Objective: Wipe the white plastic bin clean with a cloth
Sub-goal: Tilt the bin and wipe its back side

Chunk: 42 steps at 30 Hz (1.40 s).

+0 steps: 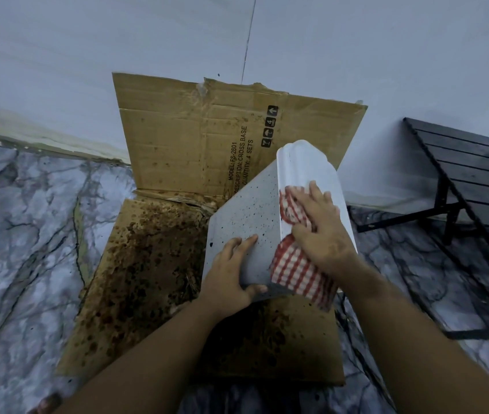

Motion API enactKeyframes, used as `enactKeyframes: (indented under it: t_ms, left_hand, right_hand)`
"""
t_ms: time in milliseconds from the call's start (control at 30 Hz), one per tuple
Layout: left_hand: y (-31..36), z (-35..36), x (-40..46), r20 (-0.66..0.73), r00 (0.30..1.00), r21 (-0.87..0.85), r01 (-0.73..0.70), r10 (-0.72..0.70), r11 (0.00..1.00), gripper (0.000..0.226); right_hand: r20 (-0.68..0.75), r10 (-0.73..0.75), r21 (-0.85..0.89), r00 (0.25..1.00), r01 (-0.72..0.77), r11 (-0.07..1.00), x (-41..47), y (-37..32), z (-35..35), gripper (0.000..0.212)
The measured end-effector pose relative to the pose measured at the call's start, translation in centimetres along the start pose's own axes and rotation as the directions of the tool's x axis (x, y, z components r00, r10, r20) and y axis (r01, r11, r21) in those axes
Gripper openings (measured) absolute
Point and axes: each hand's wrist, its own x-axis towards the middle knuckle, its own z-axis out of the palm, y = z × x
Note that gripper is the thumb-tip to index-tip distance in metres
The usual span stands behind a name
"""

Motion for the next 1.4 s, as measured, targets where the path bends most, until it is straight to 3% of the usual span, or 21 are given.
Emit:
enactKeyframes:
  t_ms: [133,400,700,900,1100,1400]
  left_hand:
    - [0.1,0.2,-0.1,-0.015,1.000,0.003,0.001,-0.001,1.000,0.099]
    - [-0.5,-0.6,0.2,-0.010,1.000,-0.044,0.003,-0.003,0.999,0.102]
    - [-0.4,-0.7,-0.1,-0.006,1.000,-0.052,0.016,-0.016,0.999,0.101]
    - [-0.7,-0.6,0.1,-0.010,1.000,-0.056,0.019,-0.019,0.998,0.102]
    - [-0.4,-0.7,0.1,0.004,0.999,-0.054,0.034,-0.034,0.998,0.101]
    - [-0.1,-1.0,1.2,0.020,1.000,-0.055,0.020,-0.019,0.998,0.098]
  right_hand:
    - [-0.006,-0.011,0.003,1.000,0.011,1.000,-3.1,0.0,0.5,0.070]
    - [0.026,-0.077,-0.096,0.997,0.079,0.992,-2.3,-0.8,-0.4,0.053]
    - [-0.156,0.010,-0.182,0.988,-0.039,0.982,-2.6,-1.9,1.6,0.047]
    - [-0.188,0.058,-0.108,0.980,-0.080,0.991,-2.0,-2.0,2.2,0.049]
    - [-0.102,0.087,-0.103,0.991,-0.098,0.990,0.4,-2.4,1.2,0.050]
    - [-0.053,0.124,-0.226,0.991,-0.133,0.965,9.1,-2.7,-0.4,0.052]
